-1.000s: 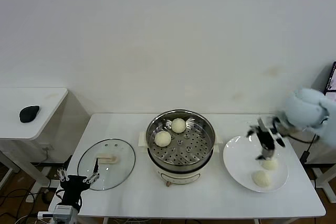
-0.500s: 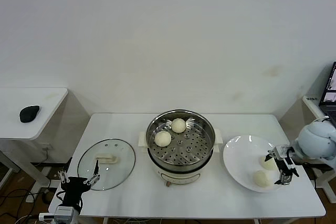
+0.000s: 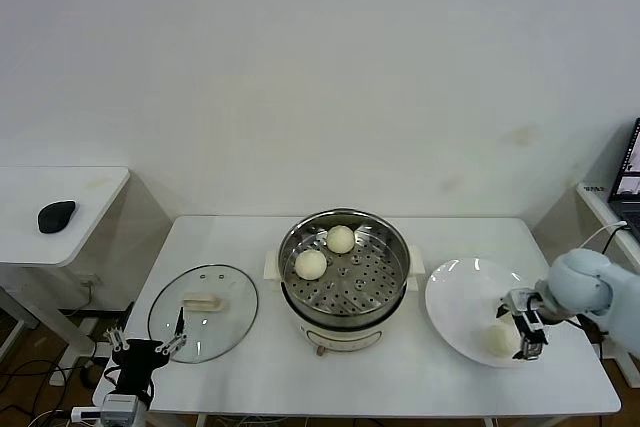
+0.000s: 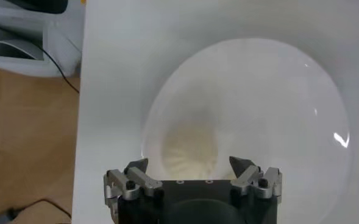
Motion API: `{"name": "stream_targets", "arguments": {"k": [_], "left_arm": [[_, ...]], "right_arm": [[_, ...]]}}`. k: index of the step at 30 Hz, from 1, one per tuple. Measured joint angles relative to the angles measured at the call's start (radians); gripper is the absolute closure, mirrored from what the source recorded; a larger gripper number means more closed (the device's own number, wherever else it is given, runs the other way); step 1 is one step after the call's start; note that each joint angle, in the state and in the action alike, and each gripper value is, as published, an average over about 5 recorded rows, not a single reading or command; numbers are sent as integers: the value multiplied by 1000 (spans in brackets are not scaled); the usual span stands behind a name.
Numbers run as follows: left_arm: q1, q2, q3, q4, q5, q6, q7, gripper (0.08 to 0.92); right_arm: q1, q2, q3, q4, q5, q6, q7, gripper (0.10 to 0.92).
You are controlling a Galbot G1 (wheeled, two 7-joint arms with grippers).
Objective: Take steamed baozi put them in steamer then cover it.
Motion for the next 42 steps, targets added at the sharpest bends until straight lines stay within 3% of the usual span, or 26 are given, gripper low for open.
{"name": "stream_targets", "arguments": {"k": [8,19,31,42], "left_arm": [[-2,-1,1,4,0,-1,0,177],[-2,-2,0,6,-1,-2,0,177],[-5,4,3,0,-1,-3,0,177],[-12,9,17,1,-2,-5,1,177]], "right_arm": [[-28,35,20,-47,-8,0,1,287],[-47,43,38,-65,-11,-4,-2,430],[61,23,-7,-37,38,-15,-24,440],[443,60,-184,-18,182,-34,-52,438]]}}
